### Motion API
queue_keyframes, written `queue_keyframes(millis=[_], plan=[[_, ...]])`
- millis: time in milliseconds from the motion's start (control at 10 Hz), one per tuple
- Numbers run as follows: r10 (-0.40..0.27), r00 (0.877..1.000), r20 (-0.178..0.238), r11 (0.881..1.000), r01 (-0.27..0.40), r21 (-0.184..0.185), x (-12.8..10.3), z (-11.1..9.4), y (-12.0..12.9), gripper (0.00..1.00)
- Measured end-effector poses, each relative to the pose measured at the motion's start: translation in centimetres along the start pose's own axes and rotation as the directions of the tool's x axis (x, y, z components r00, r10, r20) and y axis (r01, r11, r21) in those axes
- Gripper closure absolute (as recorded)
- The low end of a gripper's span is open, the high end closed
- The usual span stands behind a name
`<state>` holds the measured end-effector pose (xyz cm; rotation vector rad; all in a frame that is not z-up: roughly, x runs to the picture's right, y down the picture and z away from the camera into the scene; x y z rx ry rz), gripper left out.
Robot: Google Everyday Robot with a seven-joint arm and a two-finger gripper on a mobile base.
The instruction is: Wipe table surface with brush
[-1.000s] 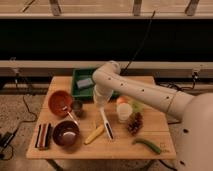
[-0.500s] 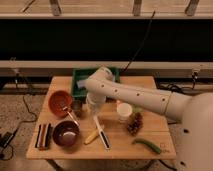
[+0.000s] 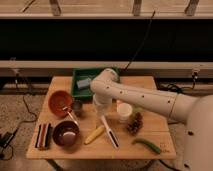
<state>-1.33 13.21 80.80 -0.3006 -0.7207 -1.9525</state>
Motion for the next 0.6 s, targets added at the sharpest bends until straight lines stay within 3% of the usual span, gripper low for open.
queue_keyframes(millis=[300, 600], plan=[[0.005, 1.000, -0.021, 0.998, -0.006, -0.062, 2.0, -0.2, 2.5, 1.00], [0.006, 0.999, -0.032, 0.998, -0.008, -0.064, 3.0, -0.4, 2.6, 0.99]])
